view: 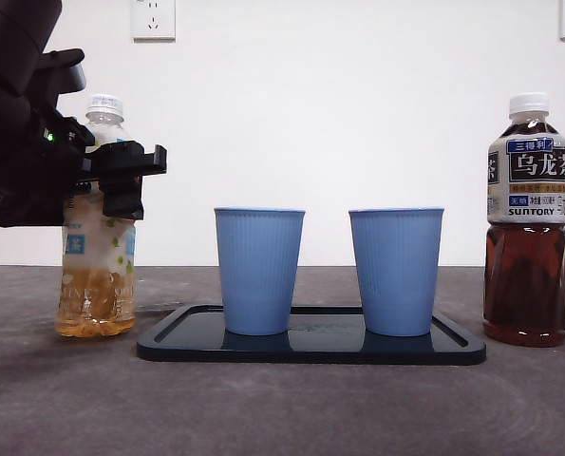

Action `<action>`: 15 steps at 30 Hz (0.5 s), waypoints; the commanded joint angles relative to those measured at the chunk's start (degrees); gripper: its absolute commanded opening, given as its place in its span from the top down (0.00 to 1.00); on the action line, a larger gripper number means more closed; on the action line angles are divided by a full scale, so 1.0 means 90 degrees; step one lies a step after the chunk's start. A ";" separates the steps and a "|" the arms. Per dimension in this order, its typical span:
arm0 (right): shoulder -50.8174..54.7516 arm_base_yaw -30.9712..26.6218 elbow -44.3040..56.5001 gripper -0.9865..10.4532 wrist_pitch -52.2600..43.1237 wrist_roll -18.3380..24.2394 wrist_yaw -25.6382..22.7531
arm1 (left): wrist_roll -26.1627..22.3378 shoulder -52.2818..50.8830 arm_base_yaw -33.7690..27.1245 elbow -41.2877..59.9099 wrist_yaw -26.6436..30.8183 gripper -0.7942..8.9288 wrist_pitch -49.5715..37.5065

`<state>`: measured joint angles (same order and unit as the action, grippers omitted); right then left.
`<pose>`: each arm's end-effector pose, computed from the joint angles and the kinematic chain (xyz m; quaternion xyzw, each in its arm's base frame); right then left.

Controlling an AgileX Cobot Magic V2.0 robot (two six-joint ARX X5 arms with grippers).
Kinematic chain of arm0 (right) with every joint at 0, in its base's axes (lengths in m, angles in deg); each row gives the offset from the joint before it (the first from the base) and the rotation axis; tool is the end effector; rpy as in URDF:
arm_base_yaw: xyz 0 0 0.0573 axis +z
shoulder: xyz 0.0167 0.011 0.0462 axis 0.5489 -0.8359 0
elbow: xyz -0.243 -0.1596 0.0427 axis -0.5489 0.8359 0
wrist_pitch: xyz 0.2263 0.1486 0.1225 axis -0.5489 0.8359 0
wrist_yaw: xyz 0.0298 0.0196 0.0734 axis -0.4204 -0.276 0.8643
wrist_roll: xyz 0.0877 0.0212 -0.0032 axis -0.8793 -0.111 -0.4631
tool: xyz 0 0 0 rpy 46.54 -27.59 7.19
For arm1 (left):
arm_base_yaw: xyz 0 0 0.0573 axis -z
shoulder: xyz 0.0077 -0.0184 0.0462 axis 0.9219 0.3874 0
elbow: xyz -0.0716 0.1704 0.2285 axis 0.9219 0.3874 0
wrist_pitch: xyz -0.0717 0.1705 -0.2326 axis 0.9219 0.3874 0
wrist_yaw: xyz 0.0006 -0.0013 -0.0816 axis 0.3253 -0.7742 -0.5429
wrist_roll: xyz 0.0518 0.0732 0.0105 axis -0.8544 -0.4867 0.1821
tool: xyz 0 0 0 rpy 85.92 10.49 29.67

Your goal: Pour the drink into the cup

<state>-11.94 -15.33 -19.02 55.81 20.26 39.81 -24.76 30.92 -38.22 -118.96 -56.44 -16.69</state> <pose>0.1195 0.0625 0.3151 0.1091 0.1946 0.2744 0.9354 0.3096 -0.1396 0.1579 -0.0438 0.1497 -0.0520 0.9864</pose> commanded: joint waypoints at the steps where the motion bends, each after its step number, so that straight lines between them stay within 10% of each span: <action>1: -0.0022 0.0022 -0.0070 0.49 -0.0056 0.0044 0.0000 | -0.0022 0.0068 0.0032 -0.0102 0.0029 0.69 -0.0209; 15: -0.0022 0.0022 -0.0070 0.49 -0.0051 0.0000 -0.0041 | -0.0036 -0.0015 0.0080 -0.0107 0.0029 0.43 -0.0085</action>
<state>-11.94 -15.33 -19.02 55.81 20.24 39.46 -24.80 30.72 -38.04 -118.98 -56.35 -17.00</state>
